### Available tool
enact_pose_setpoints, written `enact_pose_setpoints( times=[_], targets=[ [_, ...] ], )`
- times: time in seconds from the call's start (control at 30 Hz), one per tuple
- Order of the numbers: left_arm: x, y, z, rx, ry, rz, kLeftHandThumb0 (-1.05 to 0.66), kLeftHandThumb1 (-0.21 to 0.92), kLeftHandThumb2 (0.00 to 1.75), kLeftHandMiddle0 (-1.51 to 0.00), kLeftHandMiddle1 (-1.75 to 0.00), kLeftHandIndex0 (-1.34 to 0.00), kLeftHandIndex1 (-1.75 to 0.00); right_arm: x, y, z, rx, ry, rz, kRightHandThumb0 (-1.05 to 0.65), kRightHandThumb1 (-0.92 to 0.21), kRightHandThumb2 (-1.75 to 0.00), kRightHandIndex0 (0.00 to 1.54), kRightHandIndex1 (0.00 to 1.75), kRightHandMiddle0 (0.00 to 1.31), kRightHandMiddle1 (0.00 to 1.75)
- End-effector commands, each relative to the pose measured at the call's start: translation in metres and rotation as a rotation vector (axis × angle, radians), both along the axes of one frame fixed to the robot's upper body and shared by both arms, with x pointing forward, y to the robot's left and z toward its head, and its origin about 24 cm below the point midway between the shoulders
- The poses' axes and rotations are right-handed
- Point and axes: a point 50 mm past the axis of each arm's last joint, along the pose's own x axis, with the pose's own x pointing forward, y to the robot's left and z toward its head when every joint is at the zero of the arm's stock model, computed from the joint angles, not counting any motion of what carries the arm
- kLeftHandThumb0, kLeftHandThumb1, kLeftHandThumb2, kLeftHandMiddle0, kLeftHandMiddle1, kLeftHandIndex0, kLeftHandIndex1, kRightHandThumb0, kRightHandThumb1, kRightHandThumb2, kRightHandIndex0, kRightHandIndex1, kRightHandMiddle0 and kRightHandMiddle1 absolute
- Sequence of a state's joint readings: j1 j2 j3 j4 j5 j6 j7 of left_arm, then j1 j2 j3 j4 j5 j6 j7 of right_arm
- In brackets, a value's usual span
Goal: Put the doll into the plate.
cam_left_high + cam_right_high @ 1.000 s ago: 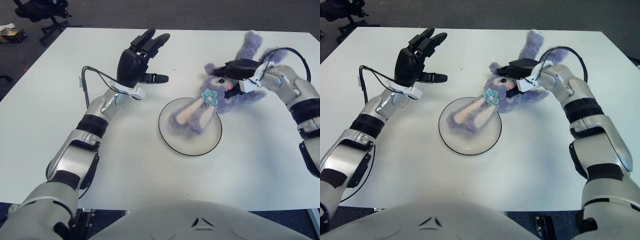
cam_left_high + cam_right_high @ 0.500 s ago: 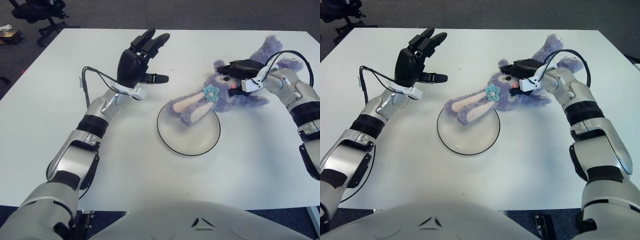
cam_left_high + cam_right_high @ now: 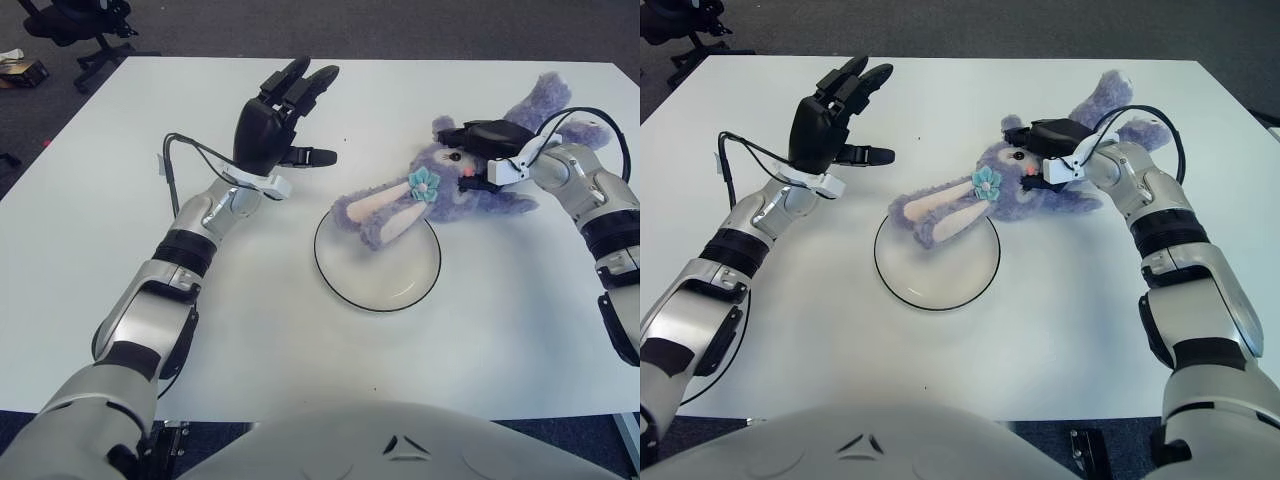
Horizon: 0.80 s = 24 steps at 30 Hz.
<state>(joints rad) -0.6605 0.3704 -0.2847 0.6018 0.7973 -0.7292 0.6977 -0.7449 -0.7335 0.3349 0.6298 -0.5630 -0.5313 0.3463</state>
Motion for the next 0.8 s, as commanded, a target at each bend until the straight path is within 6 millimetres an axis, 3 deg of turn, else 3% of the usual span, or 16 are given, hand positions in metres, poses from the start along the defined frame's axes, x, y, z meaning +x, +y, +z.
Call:
enact_pose_setpoints(
  times=[0.0,0.77],
  targets=[
    [0.001,0.003,-0.001,0.013,-0.002,0.013,-0.23,0.92,0.29,-0.47,0.00,-0.40,-0.20,-0.005,-0.007,0.005,0.013,0.013,-0.011,0.00,-0.33,-1.28,0.61,1.66,0.40,1.75],
    [0.001,0.003,-0.001,0.014,0.000,0.013,-0.24,0.92,0.30,-0.47,0.00,-0.42,-0.18,-0.011,-0.009,0.023,0.108,-0.045,-0.042,0.00,-0.33,-1.27,0.62,1.64,0.40,1.75]
  ],
)
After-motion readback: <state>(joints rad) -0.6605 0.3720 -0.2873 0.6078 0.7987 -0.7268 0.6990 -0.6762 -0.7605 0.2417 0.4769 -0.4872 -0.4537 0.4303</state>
